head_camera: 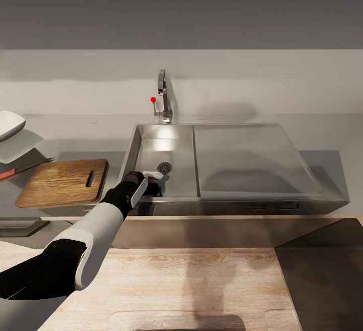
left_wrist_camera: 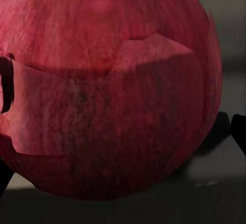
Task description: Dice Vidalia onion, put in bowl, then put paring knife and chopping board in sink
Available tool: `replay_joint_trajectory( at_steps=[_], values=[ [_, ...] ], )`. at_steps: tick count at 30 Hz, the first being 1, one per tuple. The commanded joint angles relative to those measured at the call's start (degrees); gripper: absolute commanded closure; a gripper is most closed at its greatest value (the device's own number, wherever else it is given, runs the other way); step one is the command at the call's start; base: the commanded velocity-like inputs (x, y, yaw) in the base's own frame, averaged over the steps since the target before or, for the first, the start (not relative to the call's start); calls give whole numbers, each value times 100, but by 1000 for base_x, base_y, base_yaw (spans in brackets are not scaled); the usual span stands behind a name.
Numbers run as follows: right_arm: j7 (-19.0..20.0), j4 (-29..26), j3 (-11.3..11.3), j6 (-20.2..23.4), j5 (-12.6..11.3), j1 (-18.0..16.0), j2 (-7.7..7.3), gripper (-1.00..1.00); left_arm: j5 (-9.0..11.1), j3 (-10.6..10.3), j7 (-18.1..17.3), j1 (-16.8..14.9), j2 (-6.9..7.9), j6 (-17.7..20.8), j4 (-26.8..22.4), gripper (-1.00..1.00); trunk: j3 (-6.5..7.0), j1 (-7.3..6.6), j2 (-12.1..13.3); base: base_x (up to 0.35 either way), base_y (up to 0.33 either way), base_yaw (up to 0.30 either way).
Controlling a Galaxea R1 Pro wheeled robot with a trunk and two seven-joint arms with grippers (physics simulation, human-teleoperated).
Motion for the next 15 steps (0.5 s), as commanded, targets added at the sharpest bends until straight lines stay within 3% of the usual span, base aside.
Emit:
replay_joint_trajectory(
  at_steps=[1, 15],
  values=[
    [-37, -9, 33, -17, -44, -1, -7, -100, 62, -32, 39, 0, 7, 2, 378, -100, -9, 7, -5, 2, 1, 0],
    [-37, -9, 33, -17, -44, -1, -6, -100, 62, -32, 38, 0, 4, 2, 378, -100, -9, 7, -5, 22, 0, 0]
  ],
)
